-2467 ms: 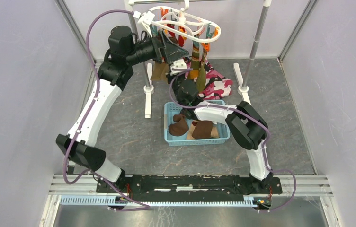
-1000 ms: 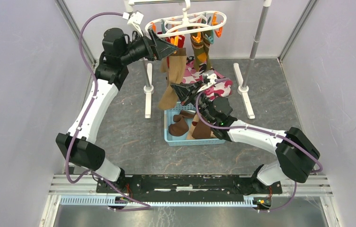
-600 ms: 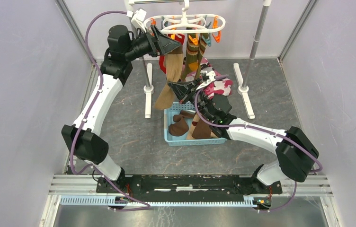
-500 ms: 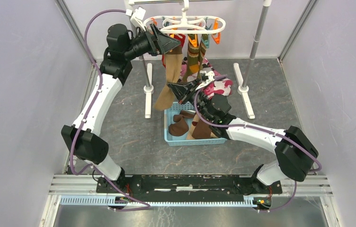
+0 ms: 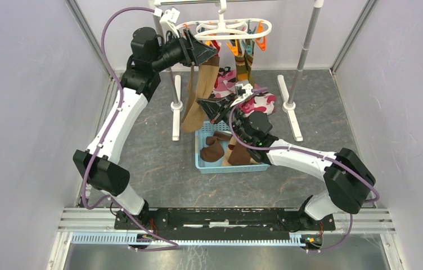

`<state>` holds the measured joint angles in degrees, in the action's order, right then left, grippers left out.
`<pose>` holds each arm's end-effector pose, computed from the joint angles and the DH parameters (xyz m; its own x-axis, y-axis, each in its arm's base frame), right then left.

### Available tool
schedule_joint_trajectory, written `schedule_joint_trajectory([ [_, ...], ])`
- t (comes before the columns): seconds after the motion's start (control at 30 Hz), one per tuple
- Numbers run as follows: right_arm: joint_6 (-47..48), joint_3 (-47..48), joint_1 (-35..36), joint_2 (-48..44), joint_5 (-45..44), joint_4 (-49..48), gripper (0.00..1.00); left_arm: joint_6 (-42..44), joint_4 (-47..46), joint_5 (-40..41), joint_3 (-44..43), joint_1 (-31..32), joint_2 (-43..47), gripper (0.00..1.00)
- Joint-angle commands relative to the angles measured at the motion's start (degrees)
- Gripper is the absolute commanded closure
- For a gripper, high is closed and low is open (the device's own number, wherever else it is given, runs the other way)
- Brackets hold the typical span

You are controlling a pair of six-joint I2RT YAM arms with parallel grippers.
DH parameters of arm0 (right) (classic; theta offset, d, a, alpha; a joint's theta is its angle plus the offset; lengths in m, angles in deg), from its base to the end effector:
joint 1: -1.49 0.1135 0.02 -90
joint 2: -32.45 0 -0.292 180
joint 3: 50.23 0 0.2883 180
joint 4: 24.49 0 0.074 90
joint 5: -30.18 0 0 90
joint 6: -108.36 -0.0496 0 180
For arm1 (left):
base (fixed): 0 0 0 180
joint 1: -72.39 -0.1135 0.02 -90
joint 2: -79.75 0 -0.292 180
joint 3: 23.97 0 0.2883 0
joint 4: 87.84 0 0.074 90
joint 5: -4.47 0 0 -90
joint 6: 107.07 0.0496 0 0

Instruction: Remove the socks clipped to the hanger

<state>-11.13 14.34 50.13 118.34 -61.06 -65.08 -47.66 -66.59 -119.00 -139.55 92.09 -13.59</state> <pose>0.2548 0.2877 0.3407 -0.1729 0.5484 -0.8182 -0.7488 0.4665 0.4709 0.3855 -0.1671 0.5161 -0.3933 -0.3101 -0.8656 0.6972 0.5131 -0.5006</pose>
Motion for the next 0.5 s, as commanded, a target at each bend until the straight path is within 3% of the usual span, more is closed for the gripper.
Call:
schedule_joint_trajectory([
  [0.0,-1.0,2.5,0.2,0.5,1.1,-1.9,1.00,4.2,0.4,1.5,-3.1,0.3,-0.2,0.37],
  [0.13,-0.9,2.1,0.2,0.4,1.1,-1.8,1.00,4.3,0.1,3.1,-3.5,0.3,-0.4,0.55],
  [0.3,-0.5,0.6,0.2,-0.7,1.1,-0.9,1.00,2.7,-1.3,3.2,-3.1,0.3,-0.3,0.91],
  [0.37,0.1,-0.6,0.3,-1.9,0.4,0.4,1.00,1.9,-1.7,2.4,-2.9,0.3,-0.4,0.97],
  [0.47,1.2,-3.9,0.2,-4.9,-1.0,3.1,1.00,1.2,-2.4,1.2,-2.4,0.3,-0.2,0.98],
])
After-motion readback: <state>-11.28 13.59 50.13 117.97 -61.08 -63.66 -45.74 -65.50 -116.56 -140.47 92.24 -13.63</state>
